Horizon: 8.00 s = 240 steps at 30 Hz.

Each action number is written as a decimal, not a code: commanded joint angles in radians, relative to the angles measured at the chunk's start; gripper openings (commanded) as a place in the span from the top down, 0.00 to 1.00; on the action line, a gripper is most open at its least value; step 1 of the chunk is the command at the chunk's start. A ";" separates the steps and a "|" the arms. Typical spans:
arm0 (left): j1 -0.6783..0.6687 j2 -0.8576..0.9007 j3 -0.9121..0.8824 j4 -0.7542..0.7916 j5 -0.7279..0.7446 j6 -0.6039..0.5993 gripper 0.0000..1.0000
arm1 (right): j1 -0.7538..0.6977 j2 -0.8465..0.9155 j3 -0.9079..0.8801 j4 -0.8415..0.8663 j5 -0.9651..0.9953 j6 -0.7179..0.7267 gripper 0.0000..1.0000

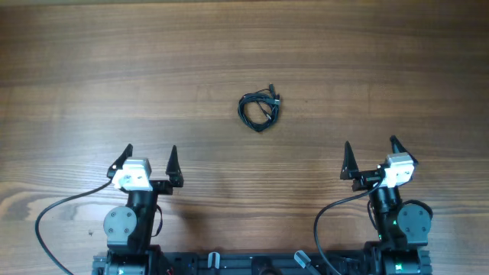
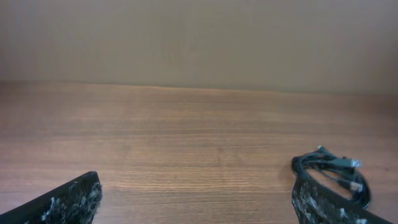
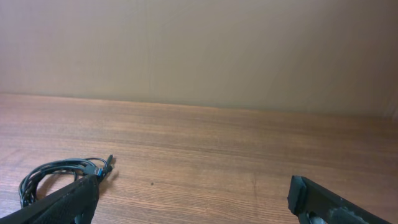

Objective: Untangle cables

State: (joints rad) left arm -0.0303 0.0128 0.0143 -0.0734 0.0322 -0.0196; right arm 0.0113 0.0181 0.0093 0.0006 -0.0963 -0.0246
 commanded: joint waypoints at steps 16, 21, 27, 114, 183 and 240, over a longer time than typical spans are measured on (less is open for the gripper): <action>0.006 0.359 0.734 -0.426 0.042 -0.092 0.00 | -0.004 -0.009 -0.004 0.003 0.005 0.001 0.00; 0.006 0.659 1.028 -0.549 0.042 -0.024 0.00 | -0.004 -0.009 -0.004 0.003 0.005 0.001 0.00; 0.006 1.008 1.379 -0.737 0.047 -0.010 0.00 | -0.004 -0.009 -0.004 0.003 0.005 0.002 0.00; 0.006 1.317 1.556 -0.451 0.136 0.095 0.00 | -0.004 1.186 1.727 -0.961 0.096 -0.028 0.00; -0.018 1.124 0.958 -0.058 0.113 0.113 0.02 | -0.004 0.998 0.877 -0.151 0.335 0.154 0.00; -0.201 1.481 0.958 -0.190 0.306 0.015 0.05 | -0.003 1.311 0.877 -0.406 -0.430 0.001 0.01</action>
State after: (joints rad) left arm -0.2005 1.4792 0.9783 -0.2794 0.3180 -0.0204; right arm 0.0093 1.2968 0.8841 -0.4179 -0.4606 0.0185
